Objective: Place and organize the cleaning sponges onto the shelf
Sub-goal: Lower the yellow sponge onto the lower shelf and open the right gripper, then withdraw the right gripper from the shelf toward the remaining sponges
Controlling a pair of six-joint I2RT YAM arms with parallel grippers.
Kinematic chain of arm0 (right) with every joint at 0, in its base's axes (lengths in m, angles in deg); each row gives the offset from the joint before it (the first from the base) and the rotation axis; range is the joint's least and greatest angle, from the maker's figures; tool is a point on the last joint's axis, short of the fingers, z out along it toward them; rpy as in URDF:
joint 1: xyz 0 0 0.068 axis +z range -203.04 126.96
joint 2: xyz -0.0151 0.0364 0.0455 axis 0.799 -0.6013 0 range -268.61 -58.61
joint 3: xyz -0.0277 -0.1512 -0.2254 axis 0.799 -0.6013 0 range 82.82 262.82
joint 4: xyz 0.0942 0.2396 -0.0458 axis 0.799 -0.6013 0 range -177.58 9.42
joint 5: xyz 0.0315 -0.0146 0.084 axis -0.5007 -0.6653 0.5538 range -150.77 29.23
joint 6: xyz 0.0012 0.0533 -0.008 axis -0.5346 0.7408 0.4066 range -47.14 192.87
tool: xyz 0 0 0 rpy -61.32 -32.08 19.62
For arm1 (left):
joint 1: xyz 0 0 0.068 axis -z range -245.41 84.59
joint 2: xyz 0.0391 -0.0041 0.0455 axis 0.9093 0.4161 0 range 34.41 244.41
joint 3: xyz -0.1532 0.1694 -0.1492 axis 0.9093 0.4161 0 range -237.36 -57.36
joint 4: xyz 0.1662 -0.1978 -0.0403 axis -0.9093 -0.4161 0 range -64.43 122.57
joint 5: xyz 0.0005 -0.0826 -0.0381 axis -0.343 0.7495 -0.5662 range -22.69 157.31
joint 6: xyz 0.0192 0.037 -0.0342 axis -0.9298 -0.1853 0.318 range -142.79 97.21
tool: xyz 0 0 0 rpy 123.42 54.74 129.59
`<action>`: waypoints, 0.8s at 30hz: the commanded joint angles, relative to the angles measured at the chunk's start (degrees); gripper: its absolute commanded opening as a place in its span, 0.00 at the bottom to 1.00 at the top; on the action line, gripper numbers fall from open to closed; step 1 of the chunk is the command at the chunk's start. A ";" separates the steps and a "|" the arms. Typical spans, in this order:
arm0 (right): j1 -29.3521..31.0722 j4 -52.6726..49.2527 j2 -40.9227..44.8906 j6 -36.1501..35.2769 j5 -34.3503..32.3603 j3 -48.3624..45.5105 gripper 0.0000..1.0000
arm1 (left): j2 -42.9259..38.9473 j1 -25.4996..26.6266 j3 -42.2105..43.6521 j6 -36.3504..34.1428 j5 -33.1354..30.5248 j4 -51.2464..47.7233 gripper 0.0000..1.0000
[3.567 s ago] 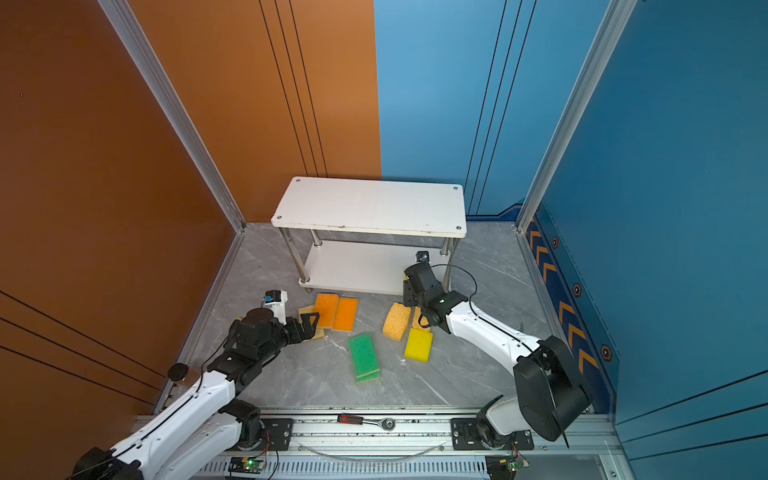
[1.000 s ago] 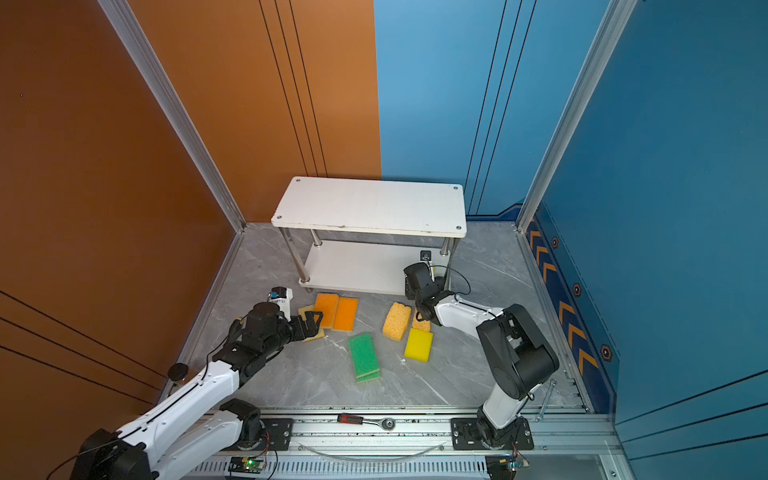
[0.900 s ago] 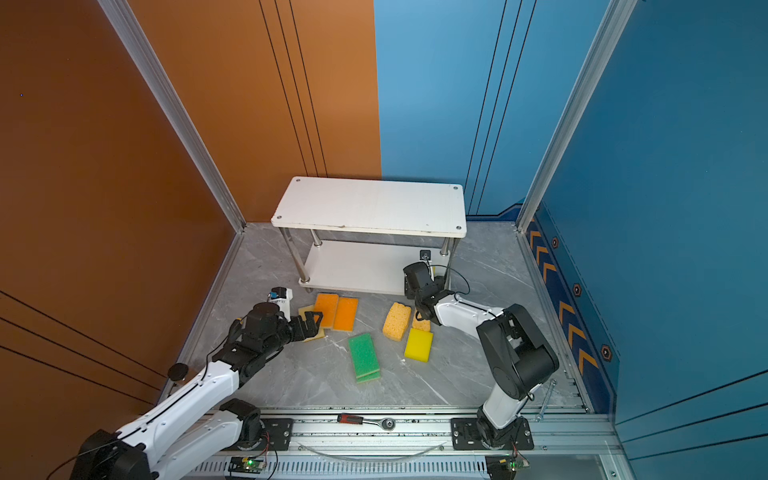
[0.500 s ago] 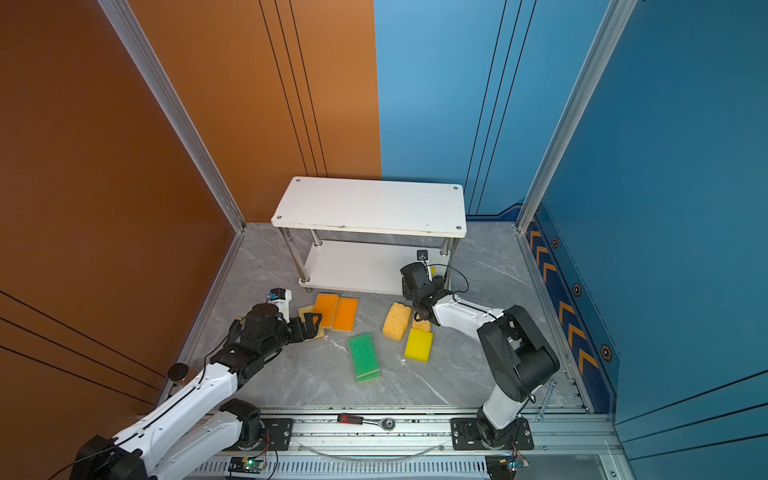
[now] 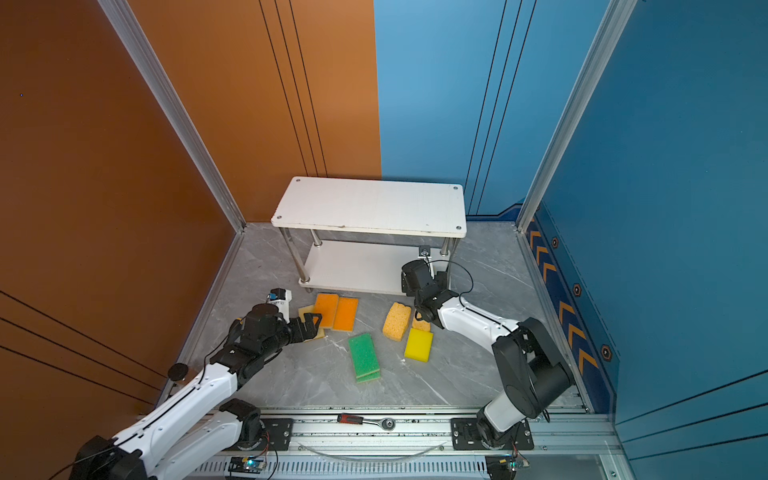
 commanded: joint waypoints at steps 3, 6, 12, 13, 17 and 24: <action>2.60 -3.37 6.92 1.30 -2.56 -3.54 0.94 | -0.30 0.62 -1.84 -0.17 0.38 -0.86 0.98; 3.42 -5.24 11.56 4.17 -1.69 -6.37 0.99 | 0.21 0.79 -1.86 0.14 0.30 -0.69 0.98; 6.14 -13.31 21.04 8.33 1.40 -12.07 1.00 | 1.10 1.49 -1.46 0.49 0.16 0.50 0.98; 6.50 -15.29 22.46 9.41 1.80 -12.94 1.00 | 1.17 1.66 -1.51 0.51 0.16 0.61 0.98; 9.44 -22.50 29.91 15.77 2.89 -17.48 1.00 | 2.03 2.19 -1.69 0.54 0.91 1.10 0.98; 13.62 -32.09 43.40 25.98 1.71 -24.19 1.00 | 2.32 3.43 -2.05 0.08 1.05 2.66 0.98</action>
